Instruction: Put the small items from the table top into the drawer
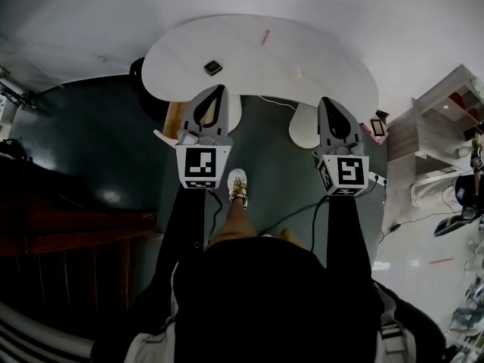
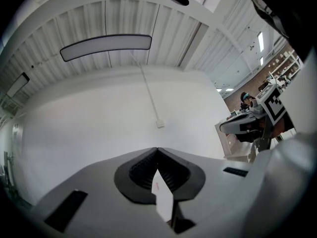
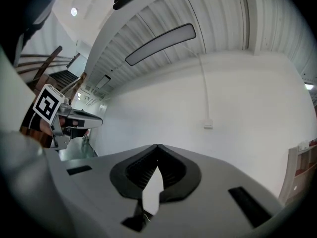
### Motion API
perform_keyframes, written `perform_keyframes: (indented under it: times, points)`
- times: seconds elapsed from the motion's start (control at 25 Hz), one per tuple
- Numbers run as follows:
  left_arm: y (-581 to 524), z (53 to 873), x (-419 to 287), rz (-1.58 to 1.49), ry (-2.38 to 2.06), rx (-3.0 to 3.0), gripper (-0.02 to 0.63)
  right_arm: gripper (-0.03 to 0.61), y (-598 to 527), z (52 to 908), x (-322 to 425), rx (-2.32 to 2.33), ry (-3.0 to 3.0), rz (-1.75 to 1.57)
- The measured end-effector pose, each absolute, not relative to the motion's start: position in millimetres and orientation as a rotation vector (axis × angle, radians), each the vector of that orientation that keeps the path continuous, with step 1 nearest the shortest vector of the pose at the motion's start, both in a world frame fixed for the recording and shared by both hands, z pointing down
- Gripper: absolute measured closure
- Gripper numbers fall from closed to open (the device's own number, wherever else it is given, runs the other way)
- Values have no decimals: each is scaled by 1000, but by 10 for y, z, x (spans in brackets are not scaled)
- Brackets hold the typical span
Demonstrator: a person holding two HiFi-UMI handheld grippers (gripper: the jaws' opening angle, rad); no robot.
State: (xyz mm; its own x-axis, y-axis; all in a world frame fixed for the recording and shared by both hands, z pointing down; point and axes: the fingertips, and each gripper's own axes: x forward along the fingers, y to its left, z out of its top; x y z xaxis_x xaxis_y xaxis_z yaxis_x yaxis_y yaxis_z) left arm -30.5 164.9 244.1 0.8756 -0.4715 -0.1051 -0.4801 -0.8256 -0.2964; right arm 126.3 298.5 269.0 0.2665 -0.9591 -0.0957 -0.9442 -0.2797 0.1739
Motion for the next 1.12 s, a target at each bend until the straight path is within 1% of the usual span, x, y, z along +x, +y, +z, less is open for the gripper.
perform_keyframes:
  times: [0.32, 0.68, 0.84, 1.12]
  points:
    - [507, 2508, 173, 11, 655, -2754, 600, 552, 1904, 2695, 1709, 2453, -1786, -241]
    - [-516, 2461, 718, 27, 535, -2786, 600, 551, 988, 2566, 2144, 2507, -1675, -250]
    - [-770, 2471, 891, 34, 495, -2806, 600, 552, 760, 2503, 2204, 2518, -1653, -241]
    - [-886, 2531, 1085, 43, 457, -2832, 600, 552, 607, 2581, 2338, 2482, -1640, -236]
